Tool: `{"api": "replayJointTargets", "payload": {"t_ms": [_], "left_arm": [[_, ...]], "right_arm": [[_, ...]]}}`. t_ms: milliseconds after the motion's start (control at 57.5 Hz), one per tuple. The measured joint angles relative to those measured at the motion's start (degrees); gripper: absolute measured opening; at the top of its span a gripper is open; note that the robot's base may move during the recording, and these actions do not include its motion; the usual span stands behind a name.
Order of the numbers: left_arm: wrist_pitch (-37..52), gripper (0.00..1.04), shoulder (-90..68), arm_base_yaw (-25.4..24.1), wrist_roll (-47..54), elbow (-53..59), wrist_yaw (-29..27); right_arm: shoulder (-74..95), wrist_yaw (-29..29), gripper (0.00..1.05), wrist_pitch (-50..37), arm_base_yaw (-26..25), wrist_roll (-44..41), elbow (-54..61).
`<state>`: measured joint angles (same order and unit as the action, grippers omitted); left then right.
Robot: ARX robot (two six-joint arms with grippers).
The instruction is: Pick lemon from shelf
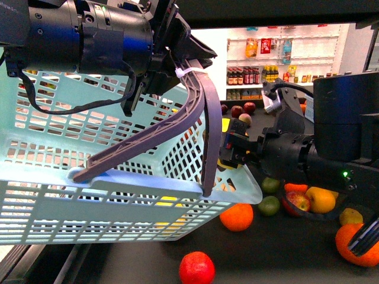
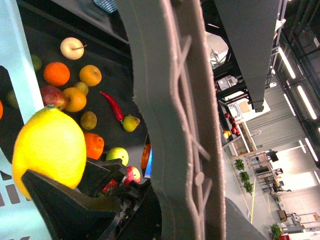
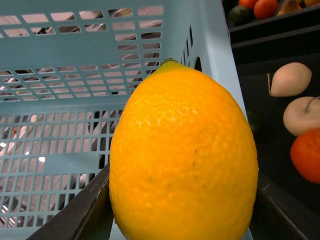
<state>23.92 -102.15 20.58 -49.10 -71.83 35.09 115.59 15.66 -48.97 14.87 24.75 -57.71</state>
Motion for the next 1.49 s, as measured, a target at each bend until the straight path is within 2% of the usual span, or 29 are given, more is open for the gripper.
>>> {"api": "replayJointTargets", "payload": {"t_ms": [261,382,487,608,695,834,973,991,1078,1147,1286,1390,1495], "left_arm": [[0.0,0.08,-0.1,0.0,0.1,0.0,-0.3],[-0.1,0.08,-0.2,0.0,0.0,0.0,-0.2],[-0.2,0.08,-0.2,0.0,-0.1,0.0,-0.1],[-0.2,0.08,-0.2,0.0,-0.1,0.0,0.0],[-0.2,0.08,-0.2,0.0,-0.1,0.0,0.2],[-0.2,0.08,-0.2,0.0,-0.1,0.0,0.2],[-0.2,0.08,-0.2,0.0,-0.1,0.0,0.2],[-0.2,0.08,-0.2,0.0,-0.1,0.0,0.2],[-0.2,0.08,-0.2,0.0,-0.1,0.0,0.1],[-0.2,0.08,-0.2,0.0,-0.1,0.0,0.2],[-0.2,0.08,-0.2,0.0,0.0,0.0,0.0],[-0.2,0.08,-0.2,0.0,-0.1,0.0,0.3],[-0.2,0.08,-0.2,0.0,0.0,0.0,0.2]], "right_arm": [[0.3,0.0,0.99,-1.0,0.9,0.0,-0.1],[0.2,-1.1,0.97,-1.1,0.4,-0.7,0.0],[-1.7,-3.3,0.97,0.4,-1.2,-4.9,0.9],[-9.7,-4.9,0.97,8.3,-5.4,-10.7,4.4],[-18.1,-5.1,0.97,10.7,-8.7,-14.7,10.4],[-33.6,0.0,0.97,18.9,-13.0,-16.4,20.8],[-51.3,5.8,0.97,30.0,-17.6,-14.0,28.5],[-54.1,4.9,0.96,30.9,-17.7,-14.2,29.6],[-66.0,-8.3,0.84,26.8,-15.9,-18.6,36.3],[-79.1,-14.5,0.70,32.9,-15.1,-21.7,42.0],[-103.2,-15.5,0.44,48.3,-15.0,-23.6,49.8],[-113.3,-15.5,0.19,49.0,-15.0,-24.3,55.2],[-114.8,-15.6,0.02,49.1,-15.0,-24.5,56.8]]}}
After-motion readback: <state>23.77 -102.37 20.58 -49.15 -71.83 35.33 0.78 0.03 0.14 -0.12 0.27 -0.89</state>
